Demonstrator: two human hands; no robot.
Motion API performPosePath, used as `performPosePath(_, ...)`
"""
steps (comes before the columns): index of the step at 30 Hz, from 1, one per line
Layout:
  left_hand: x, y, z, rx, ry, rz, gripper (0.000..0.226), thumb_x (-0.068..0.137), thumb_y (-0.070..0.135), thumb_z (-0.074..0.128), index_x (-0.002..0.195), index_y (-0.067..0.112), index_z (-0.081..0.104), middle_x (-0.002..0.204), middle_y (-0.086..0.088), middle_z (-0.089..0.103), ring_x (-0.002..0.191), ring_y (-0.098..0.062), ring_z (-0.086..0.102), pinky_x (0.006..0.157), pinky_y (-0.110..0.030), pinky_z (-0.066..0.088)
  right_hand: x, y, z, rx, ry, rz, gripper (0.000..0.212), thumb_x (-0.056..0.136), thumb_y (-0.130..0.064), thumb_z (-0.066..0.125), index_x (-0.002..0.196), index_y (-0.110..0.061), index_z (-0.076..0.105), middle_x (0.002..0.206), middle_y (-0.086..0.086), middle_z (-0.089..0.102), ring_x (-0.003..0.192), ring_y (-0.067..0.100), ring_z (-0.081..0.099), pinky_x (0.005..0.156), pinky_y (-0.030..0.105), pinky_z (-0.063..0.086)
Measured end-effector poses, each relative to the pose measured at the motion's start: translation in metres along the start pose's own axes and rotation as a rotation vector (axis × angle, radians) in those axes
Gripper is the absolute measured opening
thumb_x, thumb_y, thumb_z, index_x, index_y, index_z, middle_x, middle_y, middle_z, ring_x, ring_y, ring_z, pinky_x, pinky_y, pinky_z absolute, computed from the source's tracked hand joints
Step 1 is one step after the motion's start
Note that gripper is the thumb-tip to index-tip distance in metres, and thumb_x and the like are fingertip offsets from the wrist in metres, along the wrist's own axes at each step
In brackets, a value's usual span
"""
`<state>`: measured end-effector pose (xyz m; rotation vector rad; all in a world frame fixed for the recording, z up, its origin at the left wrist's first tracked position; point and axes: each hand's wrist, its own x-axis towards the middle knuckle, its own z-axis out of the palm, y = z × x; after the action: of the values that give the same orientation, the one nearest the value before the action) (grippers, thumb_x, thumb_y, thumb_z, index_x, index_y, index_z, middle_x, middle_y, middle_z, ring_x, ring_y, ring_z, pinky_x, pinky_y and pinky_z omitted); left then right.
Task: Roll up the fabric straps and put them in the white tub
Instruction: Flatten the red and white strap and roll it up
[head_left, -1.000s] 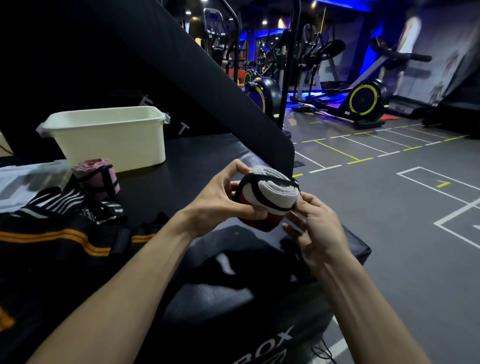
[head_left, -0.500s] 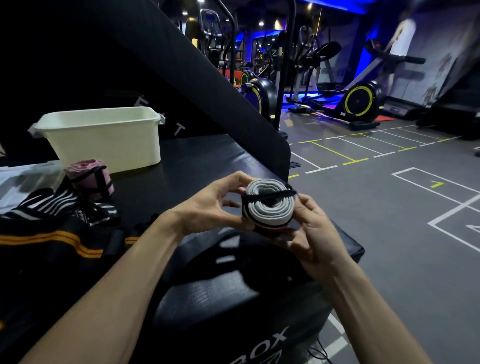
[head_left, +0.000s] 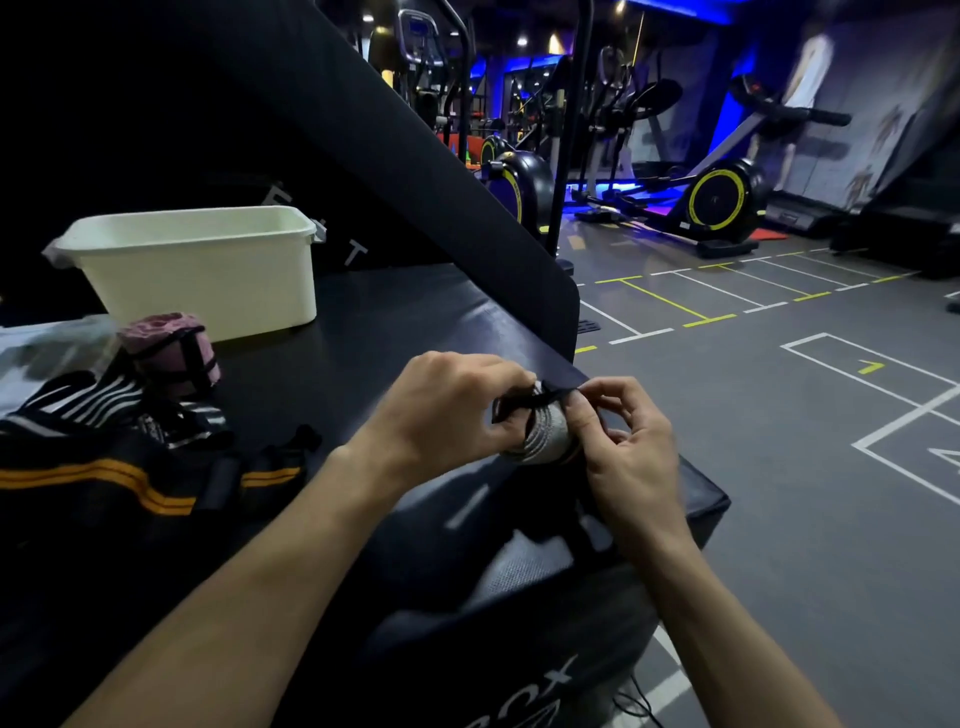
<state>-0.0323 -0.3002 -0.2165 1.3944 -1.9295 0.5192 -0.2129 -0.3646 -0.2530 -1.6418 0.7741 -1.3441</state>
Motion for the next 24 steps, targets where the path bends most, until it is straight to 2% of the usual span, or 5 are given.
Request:
performPosePath(11,-0.002,0.0,0.009,0.092,0.072,0.007,0.02,0.091,0.021,0.052,0.091,0.014,0.072,0.081,0.001,0.073,0.069,-0.027,0.07,0.055,-0.042,0.055,-0.012,-0.004,0.005,-0.207,0.04,-0.112,0.011,0.094,-0.034,0.07,0.089,-0.027,0.064,0.073,-0.009,0.067,0.062,0.006,0.061,0.061,0.026,0.046)
performPosePath(15,-0.001,-0.003,0.003,-0.177,0.017,-0.279,0.022,0.089,0.033,0.056,0.09,0.019,0.074,0.078,0.006,0.073,0.069,-0.014,0.068,0.067,-0.038,0.056,-0.012,0.001,0.006,-0.19,0.018,-0.122,0.018,0.097,-0.035,0.067,0.082,-0.024,0.062,0.101,-0.017,0.072,0.085,0.012,0.073,0.078,0.042,0.058)
performPosePath(18,0.002,-0.005,-0.001,-0.467,-0.116,-0.506,0.019,0.085,0.027,0.062,0.084,0.014,0.076,0.074,0.001,0.075,0.067,-0.012,0.07,0.072,-0.037,0.059,-0.006,0.004,0.003,-0.07,-0.015,-0.064,0.016,0.098,-0.027,0.066,0.083,-0.021,0.065,0.103,-0.009,0.075,0.09,0.015,0.074,0.085,0.047,0.059)
performPosePath(21,0.004,-0.002,0.002,-0.768,-0.177,-0.676,0.02,0.095,0.009,0.064,0.089,-0.009,0.072,0.076,-0.018,0.07,0.071,-0.025,0.063,0.072,-0.038,0.056,-0.002,0.003,0.0,-0.057,-0.027,-0.024,0.012,0.101,-0.024,0.061,0.093,-0.022,0.068,0.094,-0.002,0.074,0.086,0.017,0.072,0.084,0.046,0.058)
performPosePath(24,0.003,-0.001,0.003,-0.892,-0.174,-0.766,0.02,0.099,0.001,0.06,0.094,-0.016,0.069,0.081,-0.017,0.068,0.073,-0.026,0.063,0.072,-0.032,0.058,-0.003,0.001,-0.004,-0.21,-0.031,-0.052,0.024,0.102,-0.05,0.05,0.101,-0.034,0.068,0.104,-0.009,0.063,0.095,0.004,0.065,0.091,0.034,0.053)
